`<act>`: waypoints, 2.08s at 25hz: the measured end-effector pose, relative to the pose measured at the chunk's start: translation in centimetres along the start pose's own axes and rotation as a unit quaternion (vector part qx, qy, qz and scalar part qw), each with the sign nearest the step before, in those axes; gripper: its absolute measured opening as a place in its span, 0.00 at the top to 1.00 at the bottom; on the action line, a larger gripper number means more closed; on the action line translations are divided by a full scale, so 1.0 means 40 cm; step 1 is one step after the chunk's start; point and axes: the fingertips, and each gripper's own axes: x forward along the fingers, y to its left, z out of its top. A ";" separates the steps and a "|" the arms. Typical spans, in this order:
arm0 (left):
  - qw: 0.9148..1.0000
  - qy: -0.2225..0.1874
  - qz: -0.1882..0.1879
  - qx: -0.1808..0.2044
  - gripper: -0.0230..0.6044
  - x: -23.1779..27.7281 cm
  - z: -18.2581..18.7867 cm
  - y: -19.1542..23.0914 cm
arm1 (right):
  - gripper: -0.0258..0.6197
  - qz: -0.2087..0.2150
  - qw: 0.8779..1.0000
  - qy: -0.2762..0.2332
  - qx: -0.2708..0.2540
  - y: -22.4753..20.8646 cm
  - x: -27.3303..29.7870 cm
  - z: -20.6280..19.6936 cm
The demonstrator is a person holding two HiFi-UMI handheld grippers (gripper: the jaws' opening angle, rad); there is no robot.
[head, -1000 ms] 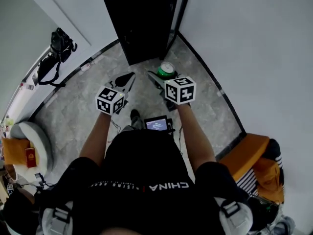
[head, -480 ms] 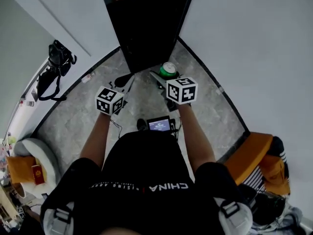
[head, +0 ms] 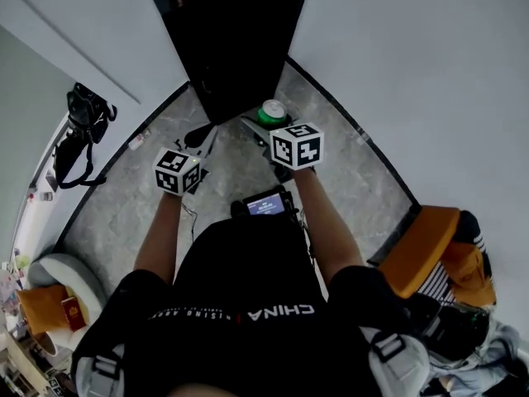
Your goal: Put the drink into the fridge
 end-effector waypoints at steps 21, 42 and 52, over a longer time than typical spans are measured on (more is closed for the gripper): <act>0.999 0.011 0.047 -0.008 0.94 0.312 0.124 0.123 | 0.42 0.068 0.997 0.035 -0.024 -0.240 0.180 0.174; 0.996 0.001 0.092 -0.021 0.94 0.385 0.204 0.256 | 0.42 0.115 0.992 0.050 -0.033 -0.278 0.316 0.273; 0.998 -0.001 0.066 -0.016 0.94 0.383 0.212 0.295 | 0.42 0.092 0.995 0.036 -0.032 -0.254 0.335 0.300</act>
